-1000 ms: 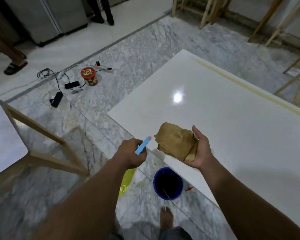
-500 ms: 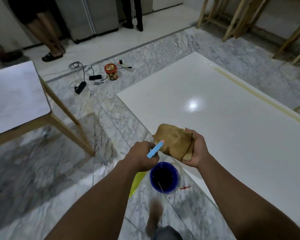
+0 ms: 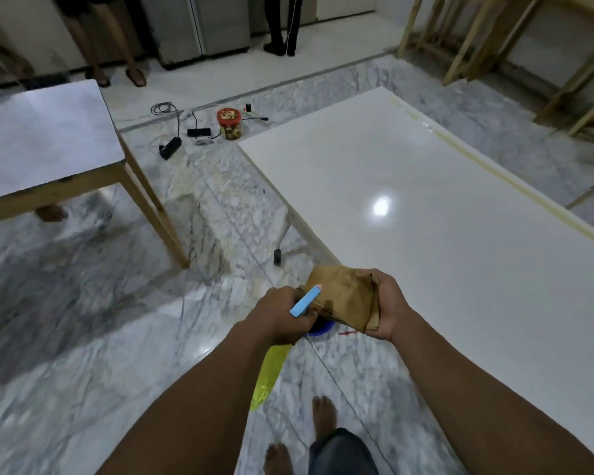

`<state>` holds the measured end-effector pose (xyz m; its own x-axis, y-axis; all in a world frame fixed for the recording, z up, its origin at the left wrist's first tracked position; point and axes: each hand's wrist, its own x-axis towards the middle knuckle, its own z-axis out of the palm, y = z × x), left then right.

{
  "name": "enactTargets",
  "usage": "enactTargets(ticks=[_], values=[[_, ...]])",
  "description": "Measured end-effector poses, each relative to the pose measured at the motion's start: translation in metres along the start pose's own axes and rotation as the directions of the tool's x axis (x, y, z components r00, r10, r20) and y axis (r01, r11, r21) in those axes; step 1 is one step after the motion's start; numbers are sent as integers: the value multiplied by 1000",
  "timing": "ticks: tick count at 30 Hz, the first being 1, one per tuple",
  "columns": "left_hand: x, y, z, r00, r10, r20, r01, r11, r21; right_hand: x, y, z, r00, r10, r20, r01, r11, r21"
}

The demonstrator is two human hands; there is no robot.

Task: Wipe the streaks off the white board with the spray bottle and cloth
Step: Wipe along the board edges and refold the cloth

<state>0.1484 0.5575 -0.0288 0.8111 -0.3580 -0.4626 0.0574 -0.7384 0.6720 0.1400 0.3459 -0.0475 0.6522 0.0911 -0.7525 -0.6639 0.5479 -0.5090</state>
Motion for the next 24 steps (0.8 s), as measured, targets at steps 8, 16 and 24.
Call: enactTargets(ticks=[8,16,24], values=[[-12,27,71,994,50,-102,-51,999,-6,-32,-13,-88,985,149,-89,-173,896,-410],[-7,40,130,971,-57,-234,38,996,-85,0,-115,-100,951,-308,-20,146,505,-851],[-3,32,204,929,-133,-345,104,989,-101,104,-75,-127,842,-154,518,369,-536,-759]])
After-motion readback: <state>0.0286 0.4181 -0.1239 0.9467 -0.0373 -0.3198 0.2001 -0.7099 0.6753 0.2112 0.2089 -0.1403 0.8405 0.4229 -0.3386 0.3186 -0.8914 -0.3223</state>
